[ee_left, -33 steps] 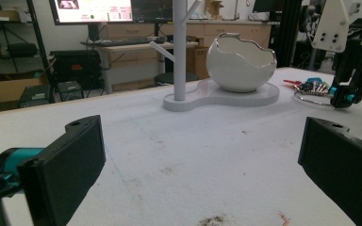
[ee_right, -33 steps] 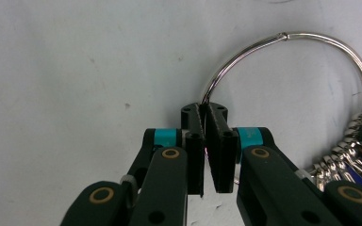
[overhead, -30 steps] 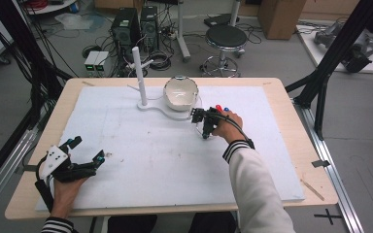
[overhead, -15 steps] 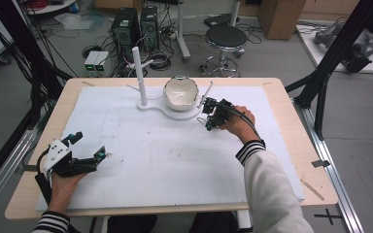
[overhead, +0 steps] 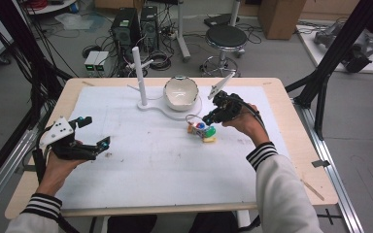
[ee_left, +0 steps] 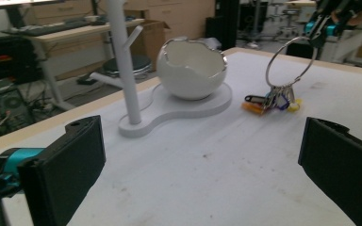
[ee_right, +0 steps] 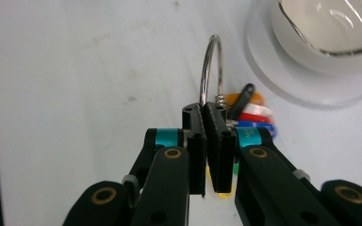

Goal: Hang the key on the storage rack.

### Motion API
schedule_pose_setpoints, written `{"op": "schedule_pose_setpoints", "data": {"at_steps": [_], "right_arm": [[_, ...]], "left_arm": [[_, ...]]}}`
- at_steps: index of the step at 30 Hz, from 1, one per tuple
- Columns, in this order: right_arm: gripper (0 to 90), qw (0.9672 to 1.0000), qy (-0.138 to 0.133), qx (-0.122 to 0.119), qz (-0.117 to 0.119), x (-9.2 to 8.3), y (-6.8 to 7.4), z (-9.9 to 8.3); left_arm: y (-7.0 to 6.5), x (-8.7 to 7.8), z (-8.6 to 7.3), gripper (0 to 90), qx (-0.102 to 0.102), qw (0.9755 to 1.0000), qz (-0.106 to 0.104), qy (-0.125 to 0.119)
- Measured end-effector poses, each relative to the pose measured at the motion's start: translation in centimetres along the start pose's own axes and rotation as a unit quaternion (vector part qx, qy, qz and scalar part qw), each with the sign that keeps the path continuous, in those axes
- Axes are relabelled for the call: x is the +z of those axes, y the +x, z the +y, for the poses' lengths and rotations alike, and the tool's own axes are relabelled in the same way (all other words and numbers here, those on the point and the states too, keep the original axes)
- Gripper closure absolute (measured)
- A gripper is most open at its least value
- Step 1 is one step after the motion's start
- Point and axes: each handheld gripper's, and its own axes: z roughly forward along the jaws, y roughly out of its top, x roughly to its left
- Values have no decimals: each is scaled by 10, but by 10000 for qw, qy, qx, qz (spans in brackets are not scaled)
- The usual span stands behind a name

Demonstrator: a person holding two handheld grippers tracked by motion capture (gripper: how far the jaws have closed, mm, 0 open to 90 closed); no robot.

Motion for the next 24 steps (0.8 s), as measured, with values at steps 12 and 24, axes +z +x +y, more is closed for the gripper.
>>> {"op": "schedule_pose_setpoints", "data": {"at_steps": [12, 24], "right_arm": [[884, 9906, -1097, -300, 759, -16, 10, 2], [885, 9720, -1881, -546, 1297, -22, 17, 2]], "left_arm": [[1, 23, 41, 17, -5, 9964, -824, 196], [-19, 56, 66, 17, -10, 9851, -1693, 320]]}}
